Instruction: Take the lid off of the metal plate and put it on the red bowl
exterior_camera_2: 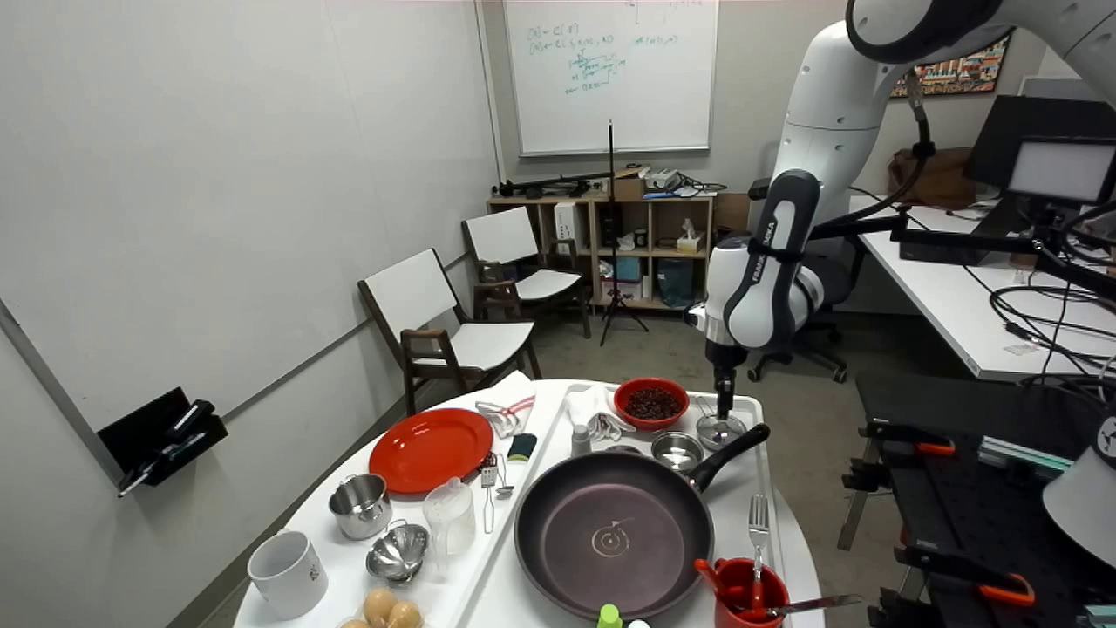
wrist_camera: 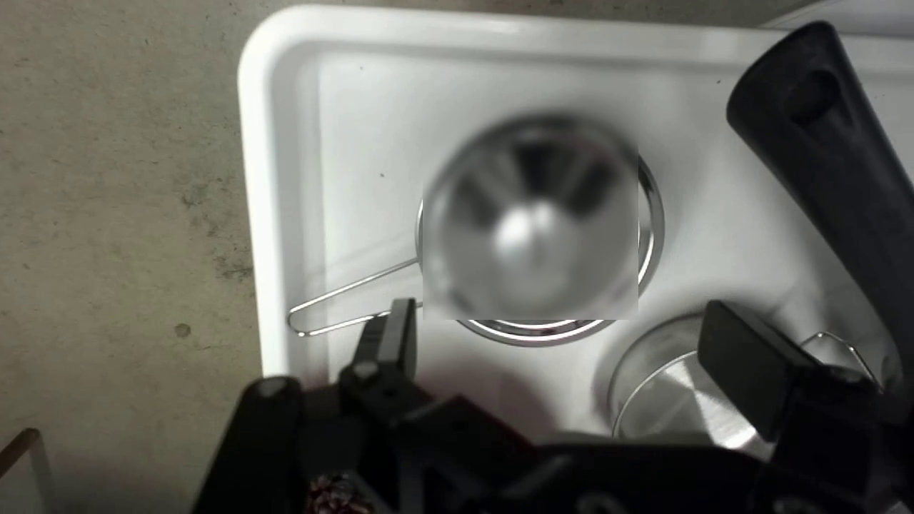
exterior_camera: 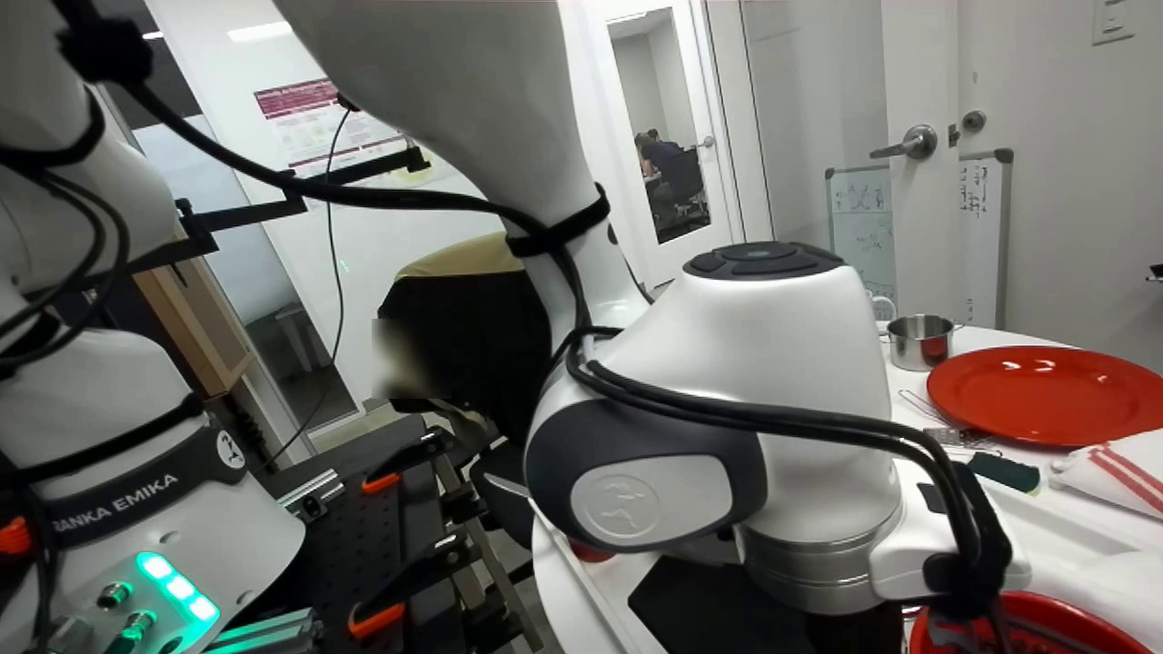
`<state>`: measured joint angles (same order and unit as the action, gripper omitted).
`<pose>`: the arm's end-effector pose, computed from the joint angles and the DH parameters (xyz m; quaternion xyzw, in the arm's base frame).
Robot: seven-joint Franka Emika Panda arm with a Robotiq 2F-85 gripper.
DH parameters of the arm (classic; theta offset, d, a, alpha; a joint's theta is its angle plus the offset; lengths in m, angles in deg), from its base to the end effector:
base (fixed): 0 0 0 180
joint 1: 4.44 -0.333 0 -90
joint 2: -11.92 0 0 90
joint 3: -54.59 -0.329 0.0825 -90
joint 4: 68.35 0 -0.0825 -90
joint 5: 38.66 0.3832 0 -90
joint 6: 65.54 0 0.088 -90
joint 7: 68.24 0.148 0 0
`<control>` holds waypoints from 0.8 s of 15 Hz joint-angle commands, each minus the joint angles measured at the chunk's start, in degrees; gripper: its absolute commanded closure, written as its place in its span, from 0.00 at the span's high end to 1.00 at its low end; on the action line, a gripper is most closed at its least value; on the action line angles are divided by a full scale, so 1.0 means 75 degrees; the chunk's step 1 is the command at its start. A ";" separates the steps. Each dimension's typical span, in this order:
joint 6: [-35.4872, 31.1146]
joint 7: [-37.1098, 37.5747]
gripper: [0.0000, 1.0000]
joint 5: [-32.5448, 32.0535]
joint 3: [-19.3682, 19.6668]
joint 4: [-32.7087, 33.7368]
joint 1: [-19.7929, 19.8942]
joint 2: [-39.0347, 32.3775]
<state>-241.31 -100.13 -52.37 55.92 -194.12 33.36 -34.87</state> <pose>0.4148 -0.3167 -0.0145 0.9976 0.0597 0.0101 0.0323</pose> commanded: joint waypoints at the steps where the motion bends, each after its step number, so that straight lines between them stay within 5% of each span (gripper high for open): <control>1: -0.0028 -0.0292 1.00 -0.0186 -0.0512 0.0188 0.0647 -0.0257; 12: 0.0379 -0.1883 1.00 -0.0656 -0.1174 0.0795 0.1847 -0.0924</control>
<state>-240.44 -109.91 -55.26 48.76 -191.22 44.79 -39.67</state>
